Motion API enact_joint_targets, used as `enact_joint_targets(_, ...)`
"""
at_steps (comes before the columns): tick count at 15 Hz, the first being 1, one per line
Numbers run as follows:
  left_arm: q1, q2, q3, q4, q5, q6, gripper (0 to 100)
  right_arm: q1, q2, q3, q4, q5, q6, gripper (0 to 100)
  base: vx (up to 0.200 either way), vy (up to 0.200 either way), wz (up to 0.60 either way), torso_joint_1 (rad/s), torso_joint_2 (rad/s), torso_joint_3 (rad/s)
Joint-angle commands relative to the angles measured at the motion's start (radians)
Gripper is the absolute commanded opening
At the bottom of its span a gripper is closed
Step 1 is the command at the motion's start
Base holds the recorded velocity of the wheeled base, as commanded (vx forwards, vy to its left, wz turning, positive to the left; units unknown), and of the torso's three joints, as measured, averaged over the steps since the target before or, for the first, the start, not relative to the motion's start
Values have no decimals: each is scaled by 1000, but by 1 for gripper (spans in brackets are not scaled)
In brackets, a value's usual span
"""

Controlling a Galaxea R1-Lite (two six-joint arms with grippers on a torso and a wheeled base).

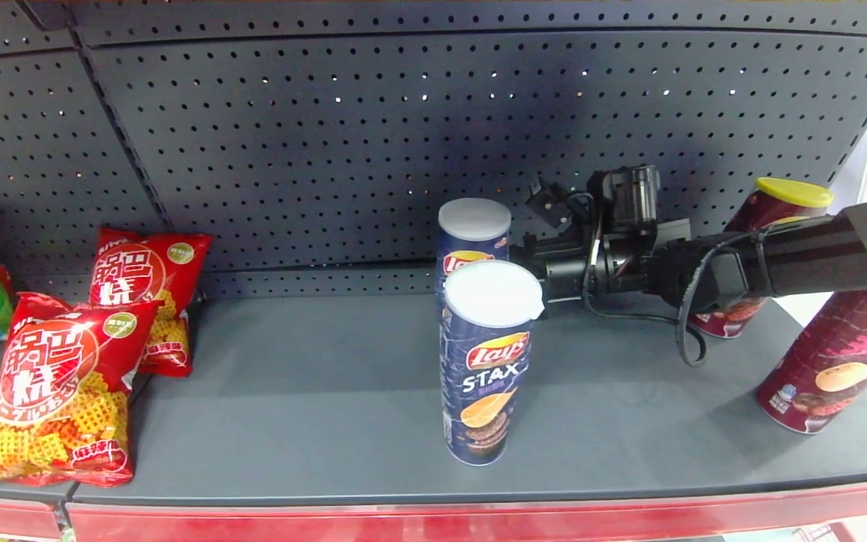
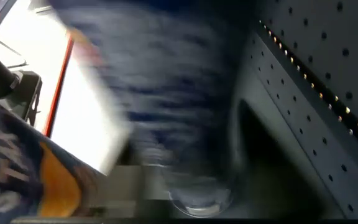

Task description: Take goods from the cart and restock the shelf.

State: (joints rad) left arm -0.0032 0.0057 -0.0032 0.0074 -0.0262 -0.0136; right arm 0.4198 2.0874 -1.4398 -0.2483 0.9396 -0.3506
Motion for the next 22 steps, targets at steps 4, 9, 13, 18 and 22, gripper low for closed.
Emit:
enact_joint_targets(4, 0, 2, 0, 0, 0, 0, 100, -10, -24, 25, -2, 1, -1, 100, 0, 0, 0, 0, 0, 0)
enact_joint_targets(9, 0, 2, 0, 0, 0, 0, 100, -70, -99, 107, -2, 1, -1, 100, 0, 0, 0, 0, 0, 0)
enact_joint_targets(13, 0, 2, 0, 0, 0, 0, 100, -88, -199, 211, -2, 4, -7, 100, 0, 0, 0, 0, 0, 0)
enact_joint_targets(18, 0, 2, 0, 0, 0, 0, 100, -76, -267, 297, -3, 4, -7, 100, 0, 0, 0, 0, 0, 0)
enact_joint_targets(22, 0, 2, 0, 0, 0, 0, 100, -64, -294, 340, -6, 2, -7, 100, 0, 0, 0, 0, 0, 0)
